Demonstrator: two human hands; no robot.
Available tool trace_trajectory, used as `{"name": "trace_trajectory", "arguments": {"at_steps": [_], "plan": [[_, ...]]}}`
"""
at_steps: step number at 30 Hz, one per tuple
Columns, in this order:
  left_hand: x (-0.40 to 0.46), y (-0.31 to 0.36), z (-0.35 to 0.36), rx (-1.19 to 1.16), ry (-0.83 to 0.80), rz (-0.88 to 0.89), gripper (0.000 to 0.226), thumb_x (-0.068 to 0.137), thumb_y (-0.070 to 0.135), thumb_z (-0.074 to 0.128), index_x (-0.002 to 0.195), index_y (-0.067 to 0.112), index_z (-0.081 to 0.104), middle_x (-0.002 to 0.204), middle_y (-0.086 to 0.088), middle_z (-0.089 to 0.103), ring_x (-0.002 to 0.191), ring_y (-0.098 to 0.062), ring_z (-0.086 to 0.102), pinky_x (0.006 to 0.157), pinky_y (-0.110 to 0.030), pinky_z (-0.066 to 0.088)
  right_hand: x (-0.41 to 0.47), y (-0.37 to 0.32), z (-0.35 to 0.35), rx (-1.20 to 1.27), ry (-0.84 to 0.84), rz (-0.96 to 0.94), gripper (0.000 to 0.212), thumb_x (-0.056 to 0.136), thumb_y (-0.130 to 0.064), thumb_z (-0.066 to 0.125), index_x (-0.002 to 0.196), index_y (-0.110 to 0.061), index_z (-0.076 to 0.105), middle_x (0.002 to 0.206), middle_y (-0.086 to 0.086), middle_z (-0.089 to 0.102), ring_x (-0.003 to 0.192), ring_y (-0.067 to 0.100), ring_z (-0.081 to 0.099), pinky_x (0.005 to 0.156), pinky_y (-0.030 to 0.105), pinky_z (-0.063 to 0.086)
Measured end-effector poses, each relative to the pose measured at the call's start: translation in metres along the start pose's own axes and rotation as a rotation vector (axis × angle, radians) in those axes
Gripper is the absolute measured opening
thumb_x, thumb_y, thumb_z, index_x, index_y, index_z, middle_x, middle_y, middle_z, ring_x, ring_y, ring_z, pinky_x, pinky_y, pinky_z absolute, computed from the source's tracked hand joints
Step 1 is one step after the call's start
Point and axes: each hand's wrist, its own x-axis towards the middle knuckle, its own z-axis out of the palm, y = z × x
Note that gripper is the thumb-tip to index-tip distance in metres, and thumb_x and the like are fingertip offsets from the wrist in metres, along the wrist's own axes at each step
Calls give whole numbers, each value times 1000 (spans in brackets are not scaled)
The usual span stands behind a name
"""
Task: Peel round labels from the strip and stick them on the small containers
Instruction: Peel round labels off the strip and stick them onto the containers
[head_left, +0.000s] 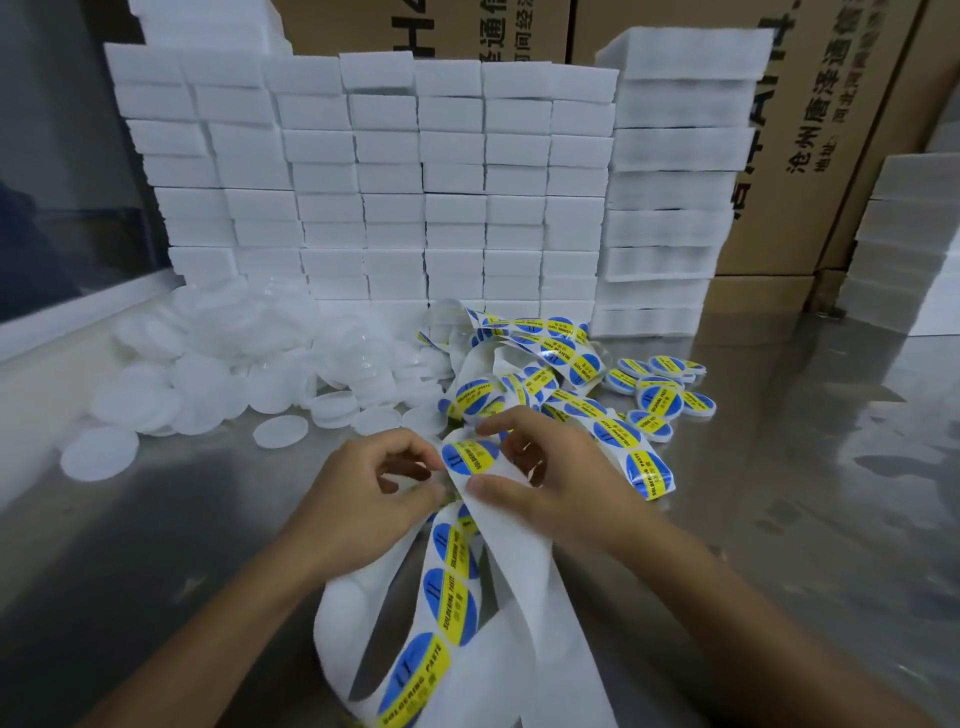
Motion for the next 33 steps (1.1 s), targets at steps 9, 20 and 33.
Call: {"name": "trace_trajectory", "arguments": {"at_steps": [9,20,33], "plan": [[-4,19,-2,-182,157,195,35,71,19,72,102,33,65,117,19,67,113,0,60,92,-32,49,0,-14,9,230,186,-128,57,76,-9,82,117,-42,60,122,-25,50,58,6,51,64,12,47],[-4,18,2,-391,78,109,39,79,0,74,99,31,61,86,-8,75,81,-26,73,77,-31,59,-2,-14,21,7,438,-348,31,81,-16,78,111,-11,72,86,0,67,67,7,56,63,24,52],[-6,21,4,-263,145,175,38,80,1,74,86,34,57,80,1,69,69,-23,68,72,-32,57,-4,-15,16,-276,467,-514,11,89,-20,71,95,-13,77,90,2,66,73,14,62,60,33,51]]}}
